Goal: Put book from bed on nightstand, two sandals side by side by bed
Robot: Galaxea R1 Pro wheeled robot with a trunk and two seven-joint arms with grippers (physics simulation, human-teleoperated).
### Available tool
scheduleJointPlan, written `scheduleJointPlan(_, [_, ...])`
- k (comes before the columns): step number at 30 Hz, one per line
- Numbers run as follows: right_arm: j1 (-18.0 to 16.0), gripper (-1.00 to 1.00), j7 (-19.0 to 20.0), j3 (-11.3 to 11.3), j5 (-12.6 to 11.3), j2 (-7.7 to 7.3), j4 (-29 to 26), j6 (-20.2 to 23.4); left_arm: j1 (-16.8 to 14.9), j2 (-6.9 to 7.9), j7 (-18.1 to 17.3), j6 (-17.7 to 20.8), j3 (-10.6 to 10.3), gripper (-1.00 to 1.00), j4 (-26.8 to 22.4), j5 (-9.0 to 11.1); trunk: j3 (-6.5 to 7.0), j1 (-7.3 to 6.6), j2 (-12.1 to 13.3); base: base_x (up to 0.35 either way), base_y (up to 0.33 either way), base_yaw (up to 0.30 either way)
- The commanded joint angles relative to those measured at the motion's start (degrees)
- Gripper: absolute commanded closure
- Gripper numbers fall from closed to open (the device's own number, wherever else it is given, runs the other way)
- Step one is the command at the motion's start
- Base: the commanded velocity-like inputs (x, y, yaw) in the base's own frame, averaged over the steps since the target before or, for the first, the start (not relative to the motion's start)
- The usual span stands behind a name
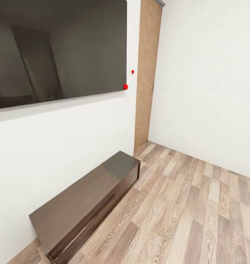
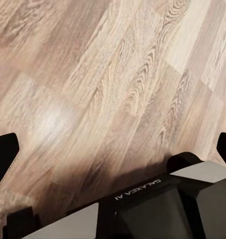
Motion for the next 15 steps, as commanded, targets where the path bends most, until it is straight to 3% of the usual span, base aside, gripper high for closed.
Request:
scheduleJointPlan(1, [-0.1,-1.00,0.2,-0.4,0.1,-0.02,0.2,-0.1,0.0,0.03,0.0,-0.4,0.4,-1.00,0.0,-0.6,-0.06,0.02,0.0,0.128,0.000,0.000])
scheduleJointPlan(15, [-0.1,-1.00,0.2,-0.4,0.1,-0.02,0.2,-0.1,0.0,0.23,0.9,-0.3,0.4,-1.00,0.0,-0.6,-0.06,0.02,0.0,0.021,0.000,0.000])
